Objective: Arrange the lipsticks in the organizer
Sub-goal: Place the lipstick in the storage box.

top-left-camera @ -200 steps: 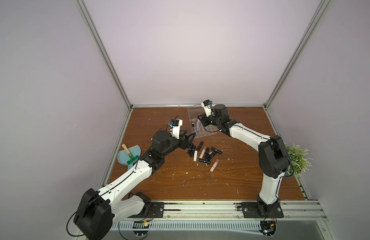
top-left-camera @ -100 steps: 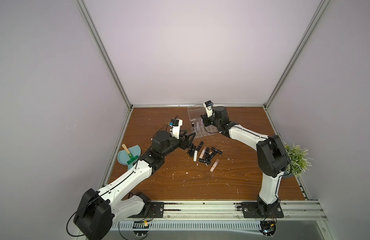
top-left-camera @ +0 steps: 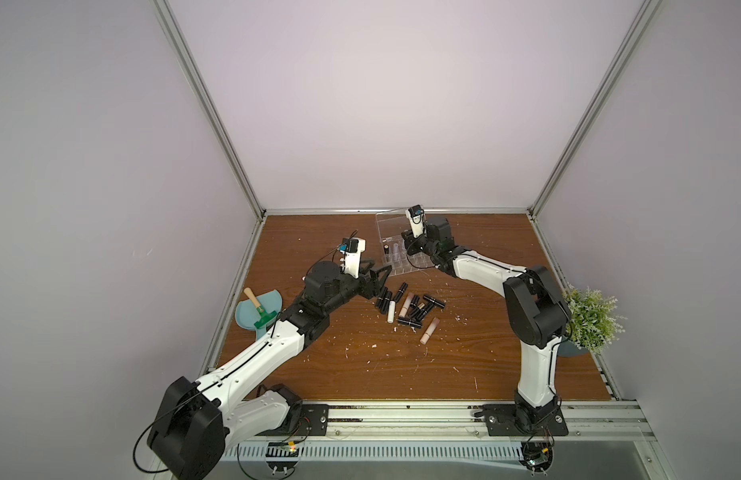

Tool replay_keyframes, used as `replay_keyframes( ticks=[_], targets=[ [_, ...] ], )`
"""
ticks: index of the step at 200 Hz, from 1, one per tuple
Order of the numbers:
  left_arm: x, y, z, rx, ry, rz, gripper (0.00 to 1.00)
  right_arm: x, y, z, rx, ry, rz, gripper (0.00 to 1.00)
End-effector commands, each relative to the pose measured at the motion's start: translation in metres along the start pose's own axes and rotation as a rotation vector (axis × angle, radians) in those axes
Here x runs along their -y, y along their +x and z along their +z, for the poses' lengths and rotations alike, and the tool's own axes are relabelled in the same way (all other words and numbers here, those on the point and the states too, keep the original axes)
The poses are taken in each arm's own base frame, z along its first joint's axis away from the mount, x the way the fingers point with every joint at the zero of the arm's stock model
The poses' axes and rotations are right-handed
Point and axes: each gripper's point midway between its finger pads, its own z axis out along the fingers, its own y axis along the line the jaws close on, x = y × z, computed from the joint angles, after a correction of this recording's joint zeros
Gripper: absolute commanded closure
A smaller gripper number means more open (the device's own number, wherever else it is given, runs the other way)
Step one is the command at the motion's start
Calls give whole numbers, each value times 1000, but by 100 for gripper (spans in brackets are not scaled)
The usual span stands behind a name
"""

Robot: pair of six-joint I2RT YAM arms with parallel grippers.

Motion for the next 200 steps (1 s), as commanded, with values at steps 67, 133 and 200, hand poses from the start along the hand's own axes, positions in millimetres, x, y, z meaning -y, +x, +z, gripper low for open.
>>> replay_keyframes(
  ticks=[67, 133, 200],
  targets=[
    [-3, -1, 1, -6, -7, 5, 34, 2, -9, 10, 45, 12, -16, 90],
    [-3, 1, 2, -11, -5, 0, 34, 1, -1, 17, 16, 7, -15, 81],
    [-3, 3, 2, -14, -1, -5, 33, 3, 0, 20, 13, 14, -17, 80]
  ],
)
